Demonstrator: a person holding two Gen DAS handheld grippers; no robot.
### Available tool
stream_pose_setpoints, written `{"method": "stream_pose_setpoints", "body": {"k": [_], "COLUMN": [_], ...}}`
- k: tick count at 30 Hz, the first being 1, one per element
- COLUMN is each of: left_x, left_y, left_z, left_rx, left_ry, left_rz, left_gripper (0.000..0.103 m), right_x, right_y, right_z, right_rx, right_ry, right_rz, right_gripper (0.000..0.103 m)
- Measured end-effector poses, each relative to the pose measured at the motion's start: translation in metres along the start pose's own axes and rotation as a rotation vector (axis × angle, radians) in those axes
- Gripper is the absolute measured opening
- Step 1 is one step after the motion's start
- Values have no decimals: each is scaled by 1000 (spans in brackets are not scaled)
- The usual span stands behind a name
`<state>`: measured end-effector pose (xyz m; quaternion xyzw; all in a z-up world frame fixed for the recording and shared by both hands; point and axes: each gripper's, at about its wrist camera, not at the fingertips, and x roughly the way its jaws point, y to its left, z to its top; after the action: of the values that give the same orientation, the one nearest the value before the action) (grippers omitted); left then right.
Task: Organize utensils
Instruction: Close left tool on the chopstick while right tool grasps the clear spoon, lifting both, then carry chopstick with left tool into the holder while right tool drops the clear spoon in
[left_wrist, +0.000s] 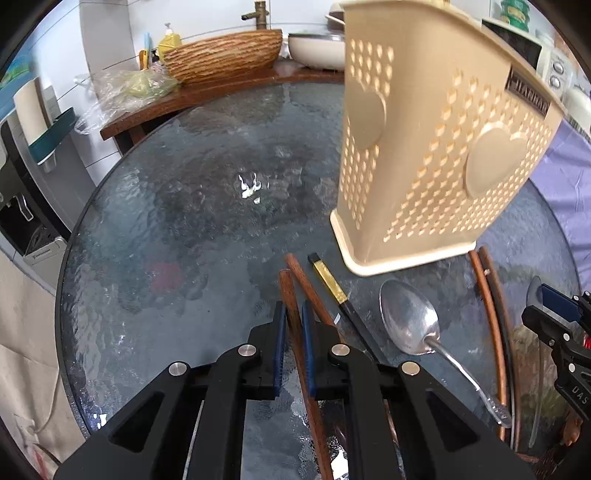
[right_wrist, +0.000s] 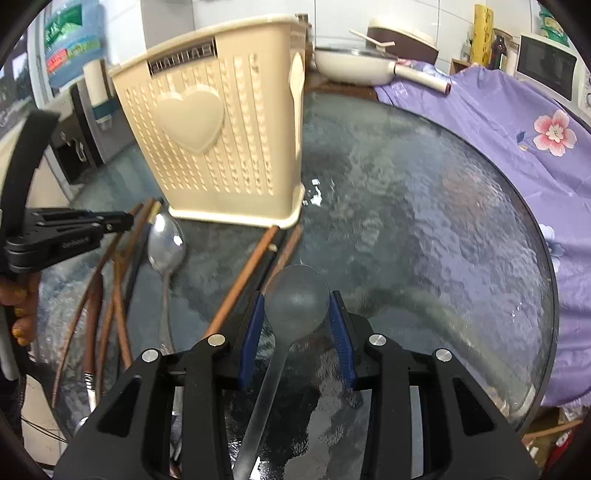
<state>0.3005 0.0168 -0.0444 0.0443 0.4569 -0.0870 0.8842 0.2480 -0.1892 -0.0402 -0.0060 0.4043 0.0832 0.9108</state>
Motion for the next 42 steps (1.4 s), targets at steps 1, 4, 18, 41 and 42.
{"method": "stream_pose_setpoints", "body": {"k": [1, 4, 18, 41, 42], "left_x": [-5, -20, -103, -142, -143], "left_y": [1, 2, 2, 8, 9], "left_z": [1, 6, 16, 9, 9], "left_rx": [-7, -13, -46, -70, -71], "left_ry": [-16, -64, -296, -400, -400], "left_rz": [-3, -1, -24, -84, -90], "left_gripper": [8, 8, 7, 7, 7], "right_x": [-4, -21, -75, -88, -89], "right_y": [-1, -1, 4, 2, 2], "right_z": [2, 6, 22, 26, 26], "right_rx": [-3, -12, -44, -38, -39], "right_ry": [-20, -94, -249, -237, -239], "right_rz": [5, 23, 40, 100, 98], "right_gripper": [37, 37, 37, 37, 37]}}
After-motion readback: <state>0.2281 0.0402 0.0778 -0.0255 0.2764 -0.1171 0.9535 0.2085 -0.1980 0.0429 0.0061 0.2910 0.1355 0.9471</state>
